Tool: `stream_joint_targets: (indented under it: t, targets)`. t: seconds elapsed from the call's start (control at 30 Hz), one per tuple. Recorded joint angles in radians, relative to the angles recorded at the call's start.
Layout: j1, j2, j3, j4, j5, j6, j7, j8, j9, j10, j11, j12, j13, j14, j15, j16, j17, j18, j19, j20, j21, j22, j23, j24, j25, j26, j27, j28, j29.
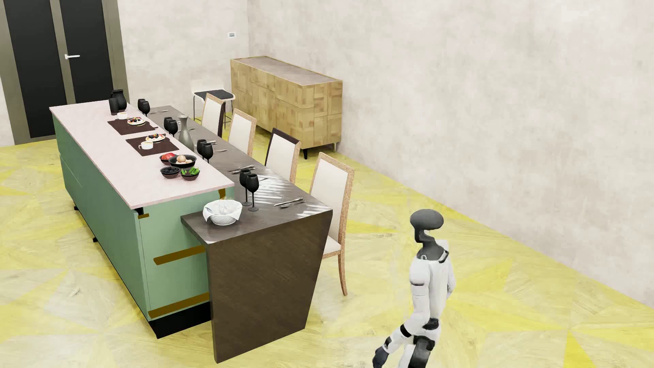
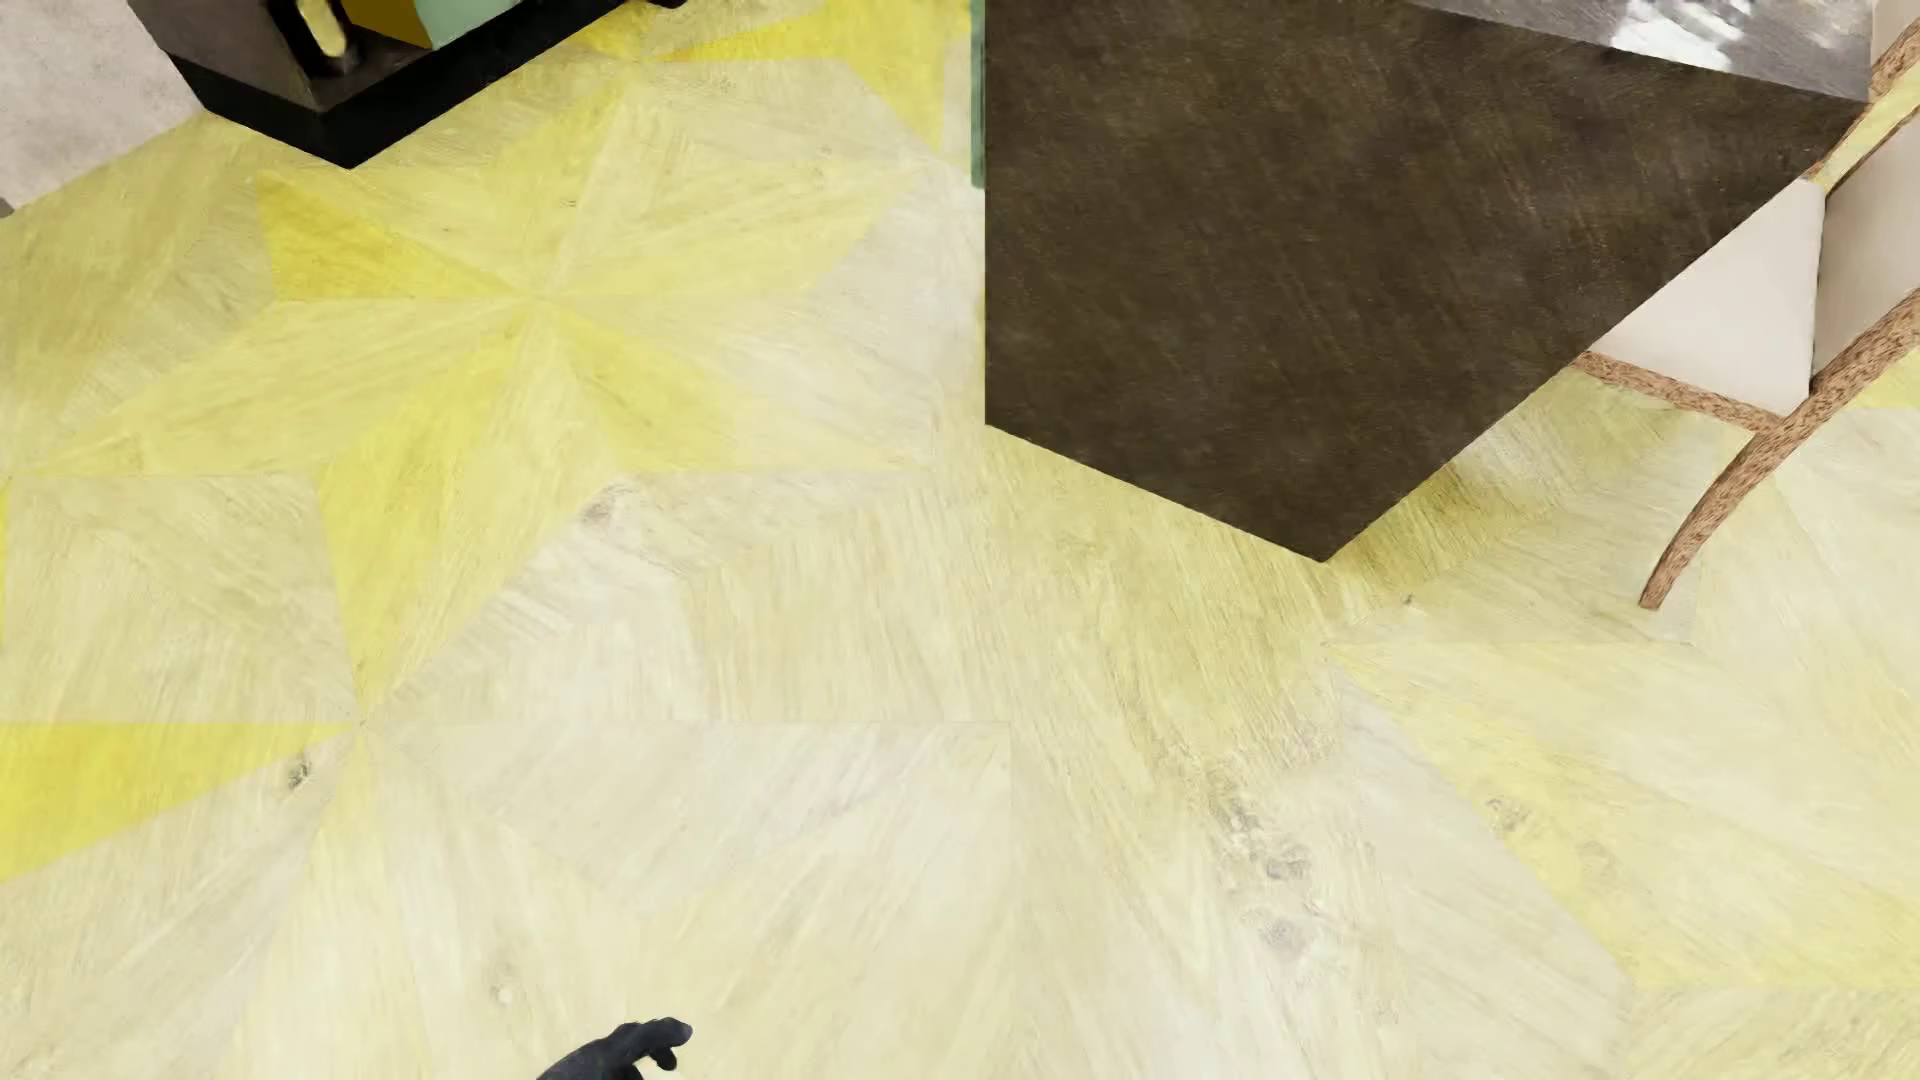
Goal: Walk towards the chair
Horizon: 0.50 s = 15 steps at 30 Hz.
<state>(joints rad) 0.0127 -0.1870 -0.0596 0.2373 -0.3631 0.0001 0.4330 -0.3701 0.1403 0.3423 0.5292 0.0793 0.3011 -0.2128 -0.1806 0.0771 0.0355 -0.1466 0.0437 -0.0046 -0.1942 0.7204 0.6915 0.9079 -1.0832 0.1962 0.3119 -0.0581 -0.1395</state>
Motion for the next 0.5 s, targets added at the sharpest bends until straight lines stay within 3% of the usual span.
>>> stream_joint_targets:
  t: [0.03,0.07,0.1,0.2,0.23,0.27,0.3,0.33,0.4,0.5]
  targets:
    - [0.012,0.03,0.001,0.015,-0.039,-0.001,0.015,-0.11,-0.004,0.004,-0.024,0.006,-0.001,0.001,0.018,0.002,0.002,-0.019,-0.013,-0.001,-0.01,-0.013,0.004,-0.009,-0.006,0.005,0.007,0.004,-0.009]
    - [0.023,0.054,-0.001,0.036,-0.051,-0.001,0.026,-0.176,-0.007,0.01,-0.036,0.017,-0.007,0.003,0.053,0.009,0.007,-0.044,0.009,0.002,-0.019,-0.029,0.011,-0.022,-0.009,0.005,0.012,0.006,-0.017]
    - [0.033,0.061,-0.006,0.064,-0.035,-0.001,0.033,-0.177,-0.009,0.021,-0.03,0.033,-0.016,0.008,0.05,0.018,0.014,-0.072,0.065,0.004,-0.028,-0.045,0.018,-0.034,-0.006,0.004,0.018,0.018,-0.03]
    - [0.021,0.079,-0.013,0.208,0.086,0.017,0.007,-0.179,-0.004,0.119,-0.001,0.099,-0.076,0.098,-0.023,0.062,0.022,-0.098,0.022,0.008,-0.003,-0.077,0.074,-0.056,-0.016,0.007,0.0,0.03,-0.01]
    - [-0.021,0.093,-0.01,0.274,0.144,0.029,-0.01,-0.179,-0.001,0.21,-0.018,0.121,-0.104,0.156,-0.036,0.078,0.017,-0.024,-0.001,0.006,0.021,-0.078,0.09,-0.058,-0.038,0.011,-0.007,0.023,0.0]
    - [-0.064,0.111,-0.007,0.349,0.204,0.045,0.004,-0.172,0.002,0.309,-0.043,0.15,-0.132,0.198,-0.044,0.08,0.012,0.171,-0.023,0.0,0.039,-0.079,0.109,-0.058,-0.061,0.021,-0.02,0.018,-0.007]
    - [-0.108,0.132,0.001,0.394,0.26,0.061,0.011,-0.158,0.006,0.408,-0.076,0.177,-0.161,0.179,-0.048,0.077,0.004,0.263,-0.044,-0.005,0.049,-0.078,0.115,-0.055,-0.07,0.028,-0.035,0.01,-0.009]
    - [-0.173,0.151,0.016,0.386,0.307,0.076,-0.039,-0.129,0.011,0.521,-0.102,0.209,-0.197,0.132,-0.051,0.067,-0.004,0.29,-0.063,-0.008,0.058,-0.082,0.112,-0.05,-0.067,0.033,-0.045,0.003,0.005]
    - [-0.323,0.185,0.052,0.28,0.383,0.094,-0.169,-0.044,0.018,0.737,-0.144,0.268,-0.265,0.096,-0.054,0.023,-0.036,0.272,-0.095,0.007,0.104,-0.087,0.098,-0.055,-0.07,0.038,-0.081,0.002,0.062]
    - [-0.489,0.231,0.091,0.136,0.481,0.106,-0.176,0.101,0.02,0.857,-0.197,0.332,-0.366,0.101,-0.06,-0.038,-0.09,0.254,-0.14,0.01,0.237,-0.067,0.064,-0.051,-0.119,0.035,-0.134,-0.006,0.143]
